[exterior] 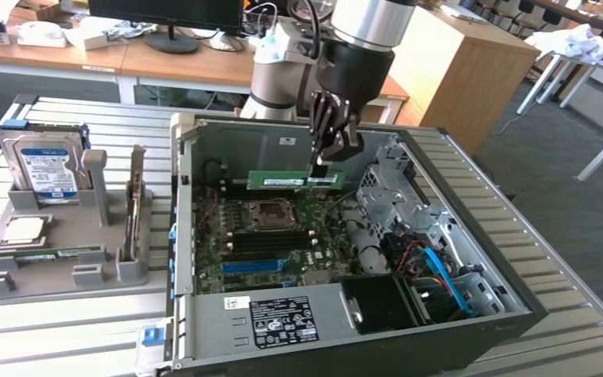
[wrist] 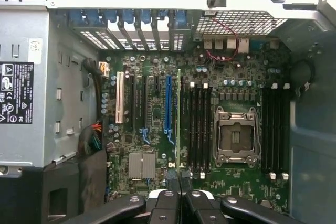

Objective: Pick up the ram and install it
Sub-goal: 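Pick up the ram and move it above insertion slot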

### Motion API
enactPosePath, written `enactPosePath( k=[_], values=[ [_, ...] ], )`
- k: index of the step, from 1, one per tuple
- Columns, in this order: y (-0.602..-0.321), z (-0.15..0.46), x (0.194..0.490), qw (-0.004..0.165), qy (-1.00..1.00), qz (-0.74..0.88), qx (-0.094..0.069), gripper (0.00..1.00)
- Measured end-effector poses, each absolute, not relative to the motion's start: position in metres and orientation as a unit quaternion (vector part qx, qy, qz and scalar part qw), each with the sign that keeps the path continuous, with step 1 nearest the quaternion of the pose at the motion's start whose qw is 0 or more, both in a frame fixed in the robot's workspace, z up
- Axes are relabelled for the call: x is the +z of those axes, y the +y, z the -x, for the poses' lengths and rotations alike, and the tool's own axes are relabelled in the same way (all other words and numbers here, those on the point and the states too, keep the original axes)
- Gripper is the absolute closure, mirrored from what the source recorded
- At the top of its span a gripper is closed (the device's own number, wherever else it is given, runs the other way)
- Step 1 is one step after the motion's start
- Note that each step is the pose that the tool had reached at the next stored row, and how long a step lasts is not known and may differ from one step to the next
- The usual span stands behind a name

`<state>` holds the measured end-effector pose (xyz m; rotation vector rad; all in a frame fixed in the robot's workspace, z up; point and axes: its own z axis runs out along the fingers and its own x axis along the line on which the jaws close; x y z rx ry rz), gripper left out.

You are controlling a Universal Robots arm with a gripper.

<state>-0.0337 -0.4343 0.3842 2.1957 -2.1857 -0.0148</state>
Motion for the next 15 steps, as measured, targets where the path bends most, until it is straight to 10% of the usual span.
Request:
enactPosePath(
  k=[15],
  values=[
    [-0.434, 0.034, 0.366, 0.022, -0.705, -0.709, -0.005, 0.89]
  ],
)
